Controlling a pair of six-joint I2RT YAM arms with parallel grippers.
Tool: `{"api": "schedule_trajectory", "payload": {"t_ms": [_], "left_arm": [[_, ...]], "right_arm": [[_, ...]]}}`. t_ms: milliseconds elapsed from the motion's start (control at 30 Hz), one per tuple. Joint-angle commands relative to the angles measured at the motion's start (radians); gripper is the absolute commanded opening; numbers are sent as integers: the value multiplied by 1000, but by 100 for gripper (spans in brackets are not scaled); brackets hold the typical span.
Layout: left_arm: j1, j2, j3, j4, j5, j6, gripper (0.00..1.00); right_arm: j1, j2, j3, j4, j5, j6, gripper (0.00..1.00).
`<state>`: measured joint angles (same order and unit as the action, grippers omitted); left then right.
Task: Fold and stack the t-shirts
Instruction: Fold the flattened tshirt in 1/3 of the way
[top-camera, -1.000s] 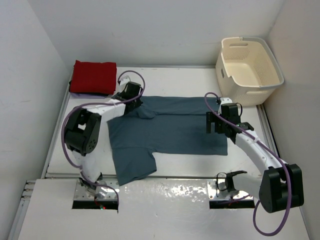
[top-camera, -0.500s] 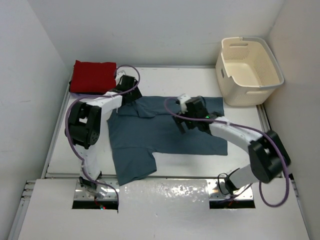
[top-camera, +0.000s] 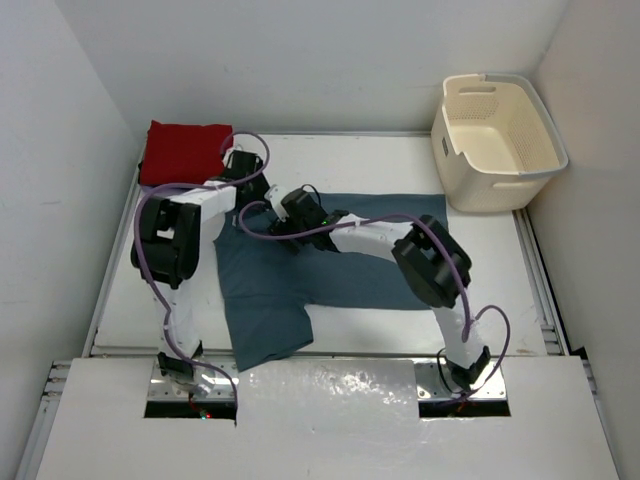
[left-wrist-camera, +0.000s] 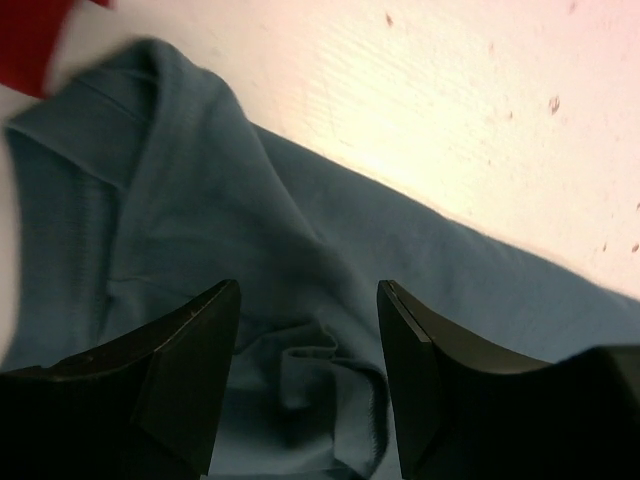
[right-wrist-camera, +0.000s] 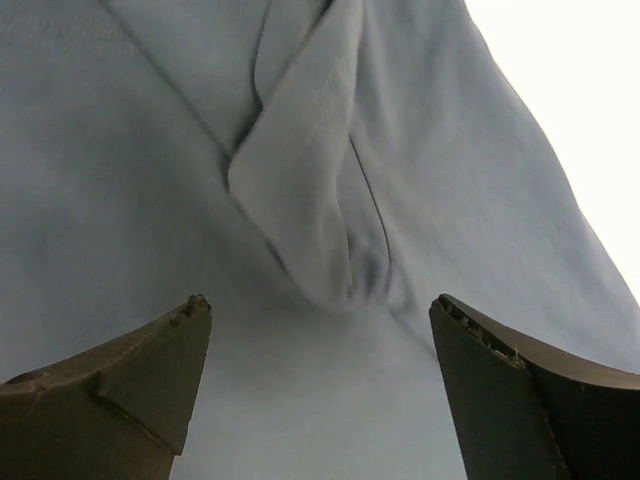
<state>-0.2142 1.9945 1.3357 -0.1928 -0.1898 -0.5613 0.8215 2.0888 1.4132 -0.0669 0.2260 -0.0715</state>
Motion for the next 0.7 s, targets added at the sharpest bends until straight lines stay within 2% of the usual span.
{"api": "schedule_trajectory", "payload": {"t_ms": [0, 100, 200, 233, 300, 333, 367, 433, 533, 567, 667], "left_arm": [[-2, 26, 20, 58, 70, 6, 55], [-2, 46, 23, 75, 112, 9, 52], [-2, 59, 23, 87, 138, 8, 43], [-2, 62, 23, 90, 144, 8, 35], [-2, 64, 23, 104, 157, 8, 30], [-2, 61, 23, 107, 164, 6, 19], [-2, 59, 23, 108, 165, 8, 12], [-2, 50, 17, 118, 170, 6, 0], [-2, 32, -12, 138, 181, 11, 0], [-2, 27, -20, 142, 185, 9, 0], [-2, -11, -64, 157, 185, 8, 0]], "right_arm": [[-2, 68, 107, 62, -20, 0, 86], [-1, 103, 127, 61, -36, -28, 84], [-1, 134, 130, 113, -34, -44, 83], [-1, 143, 133, 128, -27, -56, 80], [1, 161, 159, 130, -1, -60, 71], [1, 175, 167, 133, 28, -66, 66], [1, 178, 167, 139, 39, -67, 56], [1, 172, 155, 151, 52, -62, 48], [1, 116, 95, 212, 36, -50, 43], [1, 103, 58, 231, 38, -48, 36], [-1, 74, 26, 251, 21, -47, 24]]}}
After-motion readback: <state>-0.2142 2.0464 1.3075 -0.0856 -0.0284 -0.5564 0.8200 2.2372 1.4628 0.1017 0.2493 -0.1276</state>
